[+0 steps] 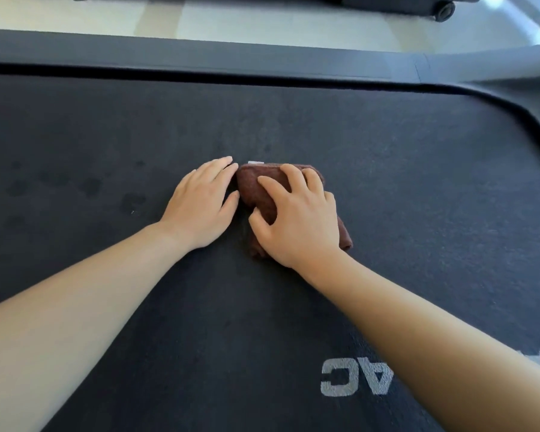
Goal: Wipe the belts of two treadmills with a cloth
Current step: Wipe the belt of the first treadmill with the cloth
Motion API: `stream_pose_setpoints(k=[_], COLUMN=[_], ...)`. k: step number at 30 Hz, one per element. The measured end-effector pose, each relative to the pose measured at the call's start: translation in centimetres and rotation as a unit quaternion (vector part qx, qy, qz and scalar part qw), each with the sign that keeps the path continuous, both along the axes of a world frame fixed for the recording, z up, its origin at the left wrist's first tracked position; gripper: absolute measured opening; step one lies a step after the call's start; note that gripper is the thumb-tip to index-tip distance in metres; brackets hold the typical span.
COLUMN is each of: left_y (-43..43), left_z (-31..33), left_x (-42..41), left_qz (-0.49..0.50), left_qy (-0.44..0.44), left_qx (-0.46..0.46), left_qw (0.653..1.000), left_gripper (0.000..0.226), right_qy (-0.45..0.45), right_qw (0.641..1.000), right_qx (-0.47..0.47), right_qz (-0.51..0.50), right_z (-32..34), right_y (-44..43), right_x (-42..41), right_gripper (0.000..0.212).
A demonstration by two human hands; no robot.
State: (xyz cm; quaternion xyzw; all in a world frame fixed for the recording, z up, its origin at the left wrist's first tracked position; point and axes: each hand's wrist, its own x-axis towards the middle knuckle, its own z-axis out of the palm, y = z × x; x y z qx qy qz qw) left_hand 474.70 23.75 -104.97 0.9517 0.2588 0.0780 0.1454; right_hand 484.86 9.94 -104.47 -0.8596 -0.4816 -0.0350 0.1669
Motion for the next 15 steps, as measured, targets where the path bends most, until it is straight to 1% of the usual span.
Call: stream_pose_setpoints(k=[5,9,12,15], left_y=[4.3,8.6,9.9,9.8], left_z=[-0.1,-0.1,-0.8,-1.1], left_x=[2.7,5.3,5.8,5.9], left_qz=[-0.012,0.019,0.05,0.048], left_qy=[0.012,0.034,0.003,0.001], left_qx=[0.001,0.016,0.025,0.029], left_qw=[1.0,0.999,0.998,0.998], left_gripper=[0.058,0.059,0.058,0.059], right_qy=[0.002,0.007,0.004,0.008], right_qw=[0.999,0.998,0.997,0.997], right_qx=[-0.003,0.009,0.012,0.004], right_qz=[-0.036,-0.066,-0.071,-0.071], right_z=[0.1,-0.2,-0.2,0.0], right_y=[5.3,9.4,12.3,15.3], right_x=[2.8,5.5,7.8,9.9], right_gripper=[0.05,0.052,0.051,0.052])
